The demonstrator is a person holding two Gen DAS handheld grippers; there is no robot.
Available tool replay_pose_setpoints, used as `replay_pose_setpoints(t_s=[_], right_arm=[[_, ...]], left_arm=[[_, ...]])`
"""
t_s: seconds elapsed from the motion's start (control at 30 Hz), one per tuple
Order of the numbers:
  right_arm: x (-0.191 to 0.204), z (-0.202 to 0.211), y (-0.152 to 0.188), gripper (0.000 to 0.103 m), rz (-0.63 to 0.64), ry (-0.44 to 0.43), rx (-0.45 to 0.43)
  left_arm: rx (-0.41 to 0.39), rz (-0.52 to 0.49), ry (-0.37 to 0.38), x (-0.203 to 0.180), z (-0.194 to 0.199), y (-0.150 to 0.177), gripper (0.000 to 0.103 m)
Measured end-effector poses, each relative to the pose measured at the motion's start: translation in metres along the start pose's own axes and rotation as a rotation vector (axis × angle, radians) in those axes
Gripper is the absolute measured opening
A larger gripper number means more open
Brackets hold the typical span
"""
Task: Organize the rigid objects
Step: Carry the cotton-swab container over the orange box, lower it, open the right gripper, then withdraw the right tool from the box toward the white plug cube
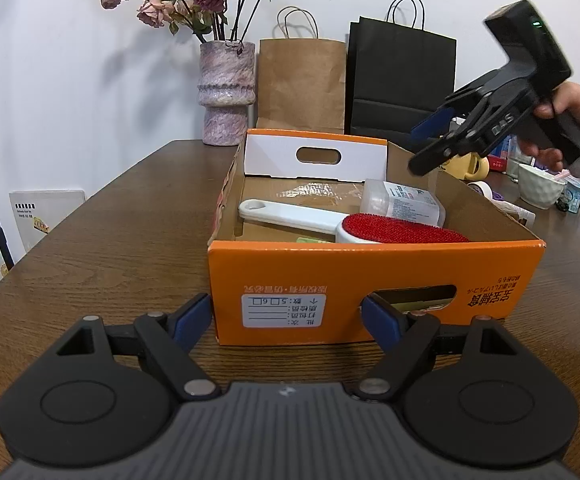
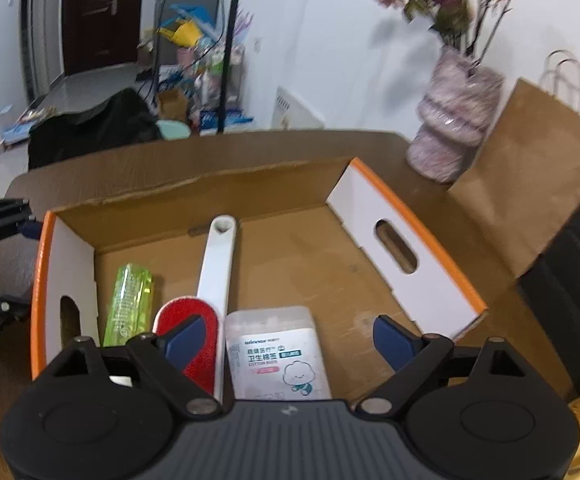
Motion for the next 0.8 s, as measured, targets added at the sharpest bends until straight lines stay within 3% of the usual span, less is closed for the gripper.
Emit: replay_pose_setpoints(t_s=[0.33, 0.4, 0.47, 0.57, 0.7, 0.8], right_arm=[[-0.006, 0.100, 0.036, 0.092, -0.220, 0.168, -0.332], [0.000, 0.122, 0.050, 0.100, -0.255, 0.230, -0.393], [0.009, 0.144, 0.063, 0.102, -0.290, 0.273, -0.454], [0.018, 0.168, 0.087, 0.103, -0.367, 0.367, -0.516], [0.032, 0.192, 0.125, 0.103, -0.451, 0.565, -0.544], [0.040, 0.197, 0.149, 0.103, -0.518, 0.625, -0.546]], left_arm=[[0.000, -0.001, -0.001, 0.000, 0.000, 0.000, 0.083], [0.000, -0.001, -0.001, 0.000, 0.000, 0.000, 0.083], [0.000, 0.000, 0.000, 0.000, 0.000, 0.000, 0.083], [0.000, -0.001, -0.001, 0.000, 0.000, 0.000, 0.083], [0.000, -0.001, -0.001, 0.000, 0.000, 0.000, 0.083], [0.000, -0.001, -0.001, 0.000, 0.000, 0.000, 0.083]])
Point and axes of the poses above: each gripper's, at about its wrist camera, not at the fingertips, and z roughly against the way its jaws point, x to its left, y to its underside, the point moved 10 cm from there along -z, roughly the way its jaws point, and after that the axes turned 3 degrees about y, right-handed, at the moved point
